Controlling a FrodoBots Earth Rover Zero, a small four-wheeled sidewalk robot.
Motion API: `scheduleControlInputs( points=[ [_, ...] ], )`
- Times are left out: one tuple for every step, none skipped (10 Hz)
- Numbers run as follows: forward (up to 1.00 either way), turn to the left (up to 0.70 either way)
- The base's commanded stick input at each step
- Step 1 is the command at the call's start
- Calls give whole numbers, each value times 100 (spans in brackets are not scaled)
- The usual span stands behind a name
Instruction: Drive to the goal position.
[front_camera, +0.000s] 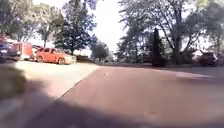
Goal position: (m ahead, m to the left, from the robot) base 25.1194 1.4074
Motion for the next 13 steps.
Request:
scheduleControlInputs(
  points=[
    [100,0],
    [100,0],
    [100,0],
    [100,0],
    [100,0],
    [100,0],
    [100,0],
    [100,0],
    [100,0],
    [100,0],
    [100,0],
    [100,0],
    [100,0]
  ],
)
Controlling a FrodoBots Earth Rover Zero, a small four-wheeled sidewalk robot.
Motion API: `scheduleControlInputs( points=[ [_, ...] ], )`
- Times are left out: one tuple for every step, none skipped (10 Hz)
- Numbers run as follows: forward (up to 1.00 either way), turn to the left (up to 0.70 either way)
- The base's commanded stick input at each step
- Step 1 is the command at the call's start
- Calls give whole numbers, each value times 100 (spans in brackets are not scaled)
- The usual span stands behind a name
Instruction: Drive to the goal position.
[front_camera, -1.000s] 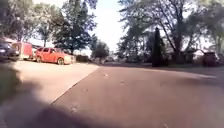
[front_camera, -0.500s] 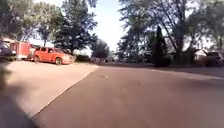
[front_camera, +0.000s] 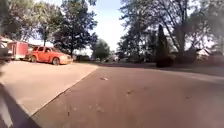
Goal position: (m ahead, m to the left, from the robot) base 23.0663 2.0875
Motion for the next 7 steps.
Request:
scheduleControlInputs(
  points=[
    [100,0],
    [100,0],
    [100,0],
    [100,0],
    [100,0],
    [100,0],
    [100,0]
  ],
)
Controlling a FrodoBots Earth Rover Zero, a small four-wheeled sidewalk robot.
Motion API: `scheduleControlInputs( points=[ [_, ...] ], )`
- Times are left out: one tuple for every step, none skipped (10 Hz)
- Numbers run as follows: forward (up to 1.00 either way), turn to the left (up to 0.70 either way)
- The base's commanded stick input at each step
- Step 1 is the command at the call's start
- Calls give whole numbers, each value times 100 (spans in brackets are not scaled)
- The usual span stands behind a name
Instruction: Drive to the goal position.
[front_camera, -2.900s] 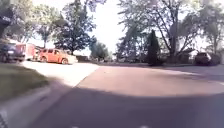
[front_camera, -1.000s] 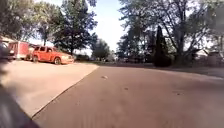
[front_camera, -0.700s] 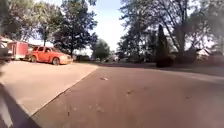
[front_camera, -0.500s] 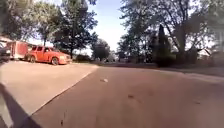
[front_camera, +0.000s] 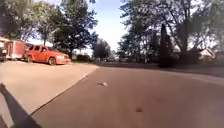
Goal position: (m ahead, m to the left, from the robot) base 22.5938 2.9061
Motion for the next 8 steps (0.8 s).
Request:
scheduleControlInputs(
  points=[
    [100,0],
    [100,0],
    [100,0],
    [100,0],
    [100,0],
    [100,0],
    [100,0],
    [100,0]
  ],
)
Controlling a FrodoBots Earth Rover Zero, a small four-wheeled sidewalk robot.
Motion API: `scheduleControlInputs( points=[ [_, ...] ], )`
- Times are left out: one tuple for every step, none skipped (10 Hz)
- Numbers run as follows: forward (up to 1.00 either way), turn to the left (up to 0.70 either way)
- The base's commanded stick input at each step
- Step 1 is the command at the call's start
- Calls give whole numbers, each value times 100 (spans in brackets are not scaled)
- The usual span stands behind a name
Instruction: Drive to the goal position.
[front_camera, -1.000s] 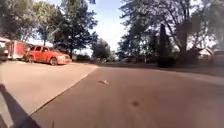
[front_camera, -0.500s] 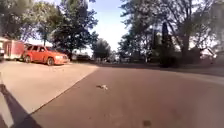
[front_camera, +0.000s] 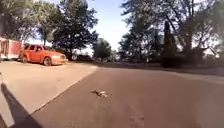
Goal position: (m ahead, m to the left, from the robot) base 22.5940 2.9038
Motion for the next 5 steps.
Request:
scheduleControlInputs(
  points=[
    [100,0],
    [100,0],
    [100,0],
    [100,0],
    [100,0]
  ],
)
